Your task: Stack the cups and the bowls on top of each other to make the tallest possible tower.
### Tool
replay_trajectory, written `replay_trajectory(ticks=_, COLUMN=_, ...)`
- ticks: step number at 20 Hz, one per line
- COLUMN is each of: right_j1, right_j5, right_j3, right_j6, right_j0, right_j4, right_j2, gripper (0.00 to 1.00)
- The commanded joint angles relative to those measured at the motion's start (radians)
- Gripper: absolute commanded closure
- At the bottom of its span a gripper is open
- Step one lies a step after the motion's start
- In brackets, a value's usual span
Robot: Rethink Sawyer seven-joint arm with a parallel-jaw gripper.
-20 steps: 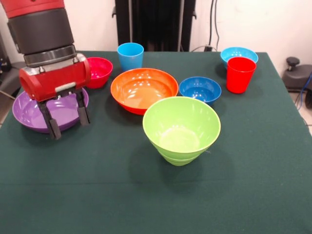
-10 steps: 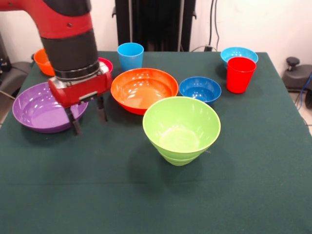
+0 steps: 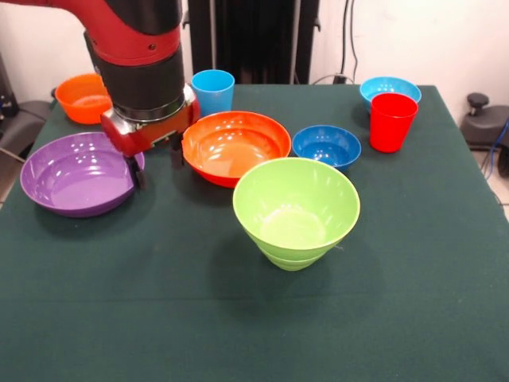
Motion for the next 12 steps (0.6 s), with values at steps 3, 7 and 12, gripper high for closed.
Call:
replay_trajectory(ticks=3, right_j1=0.03, right_j5=0.024, right_j3=-0.062, right_j6=0.24, right_j0=0.074, right_j4=-0.073, right_j2=-0.128, gripper=0.0)
replay_trajectory(ticks=7, right_j1=0.039, right_j5=0.04, right_j3=-0.082, right_j6=0.251, right_j0=0.115, right_j4=-0.058, right_j2=-0.167, gripper=0.0)
replay_trajectory(ticks=12, right_j1=0.096, right_j5=0.005, right_j3=-0.095, right_j6=0.286, right_j0=0.164, right_j4=-0.06, right_j2=-0.22, gripper=0.0)
